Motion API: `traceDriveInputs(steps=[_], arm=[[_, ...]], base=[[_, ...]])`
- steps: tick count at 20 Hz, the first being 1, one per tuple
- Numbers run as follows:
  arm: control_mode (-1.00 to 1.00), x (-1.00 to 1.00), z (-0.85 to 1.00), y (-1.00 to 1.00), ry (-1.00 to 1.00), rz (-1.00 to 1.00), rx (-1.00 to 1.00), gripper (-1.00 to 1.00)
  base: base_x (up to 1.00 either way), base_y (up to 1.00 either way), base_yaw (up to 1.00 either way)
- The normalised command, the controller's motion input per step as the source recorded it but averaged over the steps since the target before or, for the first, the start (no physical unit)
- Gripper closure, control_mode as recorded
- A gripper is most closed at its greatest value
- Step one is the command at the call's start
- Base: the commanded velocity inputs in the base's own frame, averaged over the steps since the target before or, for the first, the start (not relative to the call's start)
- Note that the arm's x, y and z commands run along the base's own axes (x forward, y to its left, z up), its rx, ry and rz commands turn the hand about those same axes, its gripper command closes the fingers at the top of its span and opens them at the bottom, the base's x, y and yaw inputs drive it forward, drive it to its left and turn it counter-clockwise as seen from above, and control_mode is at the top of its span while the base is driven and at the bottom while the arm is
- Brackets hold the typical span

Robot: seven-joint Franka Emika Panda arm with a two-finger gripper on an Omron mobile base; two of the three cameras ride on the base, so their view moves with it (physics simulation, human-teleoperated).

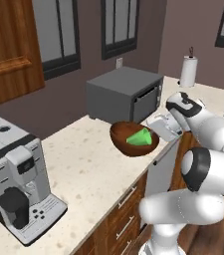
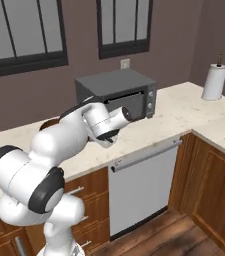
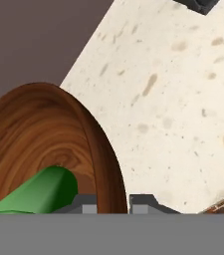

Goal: Place the cup inside the bowl on the dining table and move the bowl to any counter.

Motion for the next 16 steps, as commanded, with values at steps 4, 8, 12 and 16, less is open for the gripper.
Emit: traceDriveInputs(steps=[4, 8, 12, 16], arm=[[1.00, 0.00, 0.00, 0.00, 0.00, 0.00, 0.00, 1.00], [1.00, 0.00, 0.00, 0.00, 0.00, 0.00, 0.00, 1.00], [1.00, 0.00, 0.00, 0.00, 0.00, 0.00, 0.00, 1.00], [1.00, 0.00, 0.00, 0.00, 0.00, 0.00, 0.00, 1.00]], base=[[0.29, 0.06, 0.28], [0.59, -0.21, 0.16], [0.53, -0.29, 0.14], [0.27, -0.32, 0.07]])
